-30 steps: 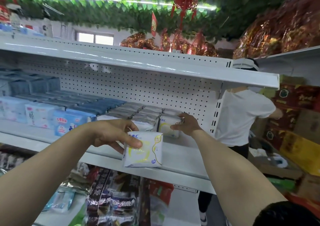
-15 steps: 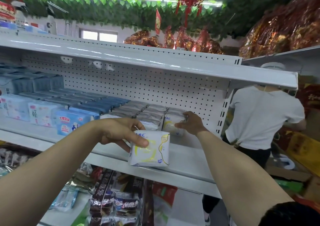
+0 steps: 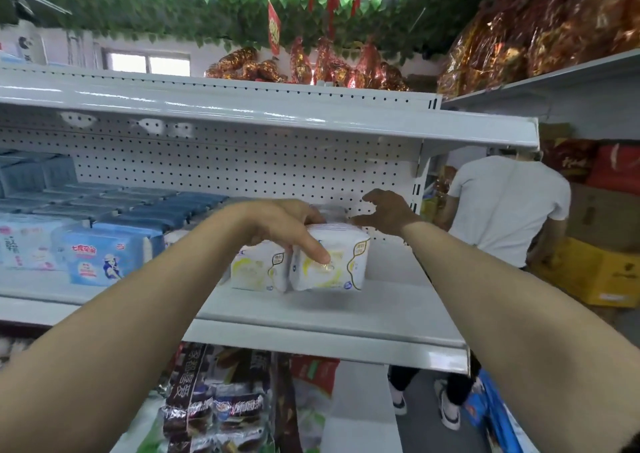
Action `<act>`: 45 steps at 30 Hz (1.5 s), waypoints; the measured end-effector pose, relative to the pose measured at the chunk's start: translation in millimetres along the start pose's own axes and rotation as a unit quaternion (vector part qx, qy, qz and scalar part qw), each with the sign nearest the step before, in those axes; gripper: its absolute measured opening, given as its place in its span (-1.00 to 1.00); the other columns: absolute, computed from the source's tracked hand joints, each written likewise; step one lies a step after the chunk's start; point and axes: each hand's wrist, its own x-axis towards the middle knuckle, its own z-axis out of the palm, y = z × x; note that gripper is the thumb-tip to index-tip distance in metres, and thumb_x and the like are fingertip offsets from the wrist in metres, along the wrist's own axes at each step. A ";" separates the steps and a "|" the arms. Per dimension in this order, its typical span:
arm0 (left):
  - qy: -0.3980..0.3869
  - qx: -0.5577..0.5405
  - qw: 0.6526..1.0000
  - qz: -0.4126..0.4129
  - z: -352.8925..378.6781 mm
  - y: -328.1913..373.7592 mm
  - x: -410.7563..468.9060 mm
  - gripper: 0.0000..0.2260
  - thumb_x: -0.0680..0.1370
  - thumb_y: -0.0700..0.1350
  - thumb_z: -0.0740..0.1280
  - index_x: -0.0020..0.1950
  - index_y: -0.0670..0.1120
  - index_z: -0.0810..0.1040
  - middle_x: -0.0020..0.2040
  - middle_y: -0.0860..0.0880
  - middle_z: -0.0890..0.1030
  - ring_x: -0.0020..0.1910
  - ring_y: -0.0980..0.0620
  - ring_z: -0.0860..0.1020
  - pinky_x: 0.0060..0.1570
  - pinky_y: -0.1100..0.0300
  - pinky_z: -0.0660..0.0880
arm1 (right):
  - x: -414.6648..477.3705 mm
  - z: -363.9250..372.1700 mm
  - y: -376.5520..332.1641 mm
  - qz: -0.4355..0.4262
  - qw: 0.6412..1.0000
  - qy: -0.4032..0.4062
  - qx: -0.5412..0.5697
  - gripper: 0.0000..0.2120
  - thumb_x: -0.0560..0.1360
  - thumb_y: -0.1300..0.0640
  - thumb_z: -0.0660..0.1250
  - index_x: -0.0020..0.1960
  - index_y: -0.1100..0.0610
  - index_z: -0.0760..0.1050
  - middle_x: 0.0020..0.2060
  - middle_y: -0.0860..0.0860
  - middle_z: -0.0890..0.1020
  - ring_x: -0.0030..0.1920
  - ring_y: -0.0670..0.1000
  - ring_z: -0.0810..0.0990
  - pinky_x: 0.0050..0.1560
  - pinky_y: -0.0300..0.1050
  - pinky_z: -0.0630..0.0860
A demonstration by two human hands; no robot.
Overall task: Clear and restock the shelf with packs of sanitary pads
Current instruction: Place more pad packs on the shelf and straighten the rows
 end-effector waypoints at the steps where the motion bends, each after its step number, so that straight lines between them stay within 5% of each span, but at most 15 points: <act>1: 0.010 0.039 0.999 0.007 0.1 3.9 9.7 -0.51 0.40 -0.04 0.58 0.28 0.02 0.53 0.13 0.06 0.65 0.12 0.06 0.62 0.20 0.12 0.55 | -3.7 -8.1 2.6 0.001 1.000 0.002 -0.009 -0.30 0.43 -0.17 0.51 0.45 0.09 0.39 0.43 0.10 0.42 0.39 0.10 0.43 0.26 -0.12 0.36; 5: 0.035 0.203 0.979 0.004 0.0 9.6 49.7 -0.43 0.35 0.07 0.57 0.31 0.10 0.47 0.17 0.11 0.56 0.13 0.03 0.55 0.23 0.00 0.51 | -21.8 -39.9 10.6 0.016 0.999 0.011 -0.051 -0.31 0.45 -0.19 0.48 0.46 0.08 0.38 0.42 0.08 0.43 0.39 0.10 0.43 0.28 -0.10 0.36; 10: 0.016 0.254 0.967 -0.009 -1.1 2.4 80.8 -0.41 0.41 0.05 0.56 0.38 0.01 0.46 0.28 0.02 0.54 0.22 -0.04 0.52 0.29 0.01 0.47 | -40.8 -56.7 20.0 0.036 0.996 0.014 -0.080 -0.31 0.46 -0.22 0.46 0.47 0.04 0.36 0.44 0.06 0.41 0.39 0.09 0.44 0.33 -0.05 0.40; 19: 0.038 0.268 0.962 -0.022 2.5 -16.5 97.3 -0.35 0.44 0.05 0.55 0.43 -0.07 0.39 0.33 -0.04 0.49 0.27 -0.07 0.47 0.11 0.18 0.41 | -56.1 -50.4 34.7 0.068 0.992 0.000 -0.108 -0.32 0.47 -0.31 0.39 0.46 0.00 0.38 0.42 0.02 0.45 0.38 0.07 0.44 0.12 -0.21 0.32; 28: 0.062 0.293 0.953 -0.032 -1.1 -29.3 109.9 -0.32 0.42 0.08 0.55 0.45 -0.02 0.35 0.35 -0.05 0.46 0.36 -0.12 0.30 0.26 0.04 0.40 | -59.0 -27.5 29.4 0.077 0.995 -0.020 -0.062 -0.36 0.47 -0.23 0.45 0.43 0.03 0.40 0.41 0.02 0.45 0.37 0.05 0.46 0.35 -0.07 0.43; 34: 0.057 0.315 0.946 -0.045 -2.5 -26.7 109.6 -0.40 0.42 0.06 0.54 0.36 -0.12 0.42 0.17 -0.08 0.52 0.29 -0.15 0.37 0.13 0.05 0.48 | -59.5 -25.8 19.5 0.075 0.995 -0.020 -0.058 -0.37 0.45 -0.19 0.48 0.43 -0.01 0.39 0.34 0.02 0.46 0.34 0.04 0.45 0.33 -0.06 0.43; 45: 0.069 0.312 0.945 -0.061 2.8 -27.9 107.9 -0.29 0.43 0.08 0.54 0.47 -0.11 0.35 0.38 -0.08 0.48 0.35 -0.12 0.41 0.32 0.05 0.42 | -66.6 -23.0 11.5 0.087 0.995 -0.013 -0.044 -0.49 0.60 -0.23 0.26 0.44 0.02 0.39 0.39 0.05 0.45 0.39 0.05 0.42 0.29 -0.16 0.32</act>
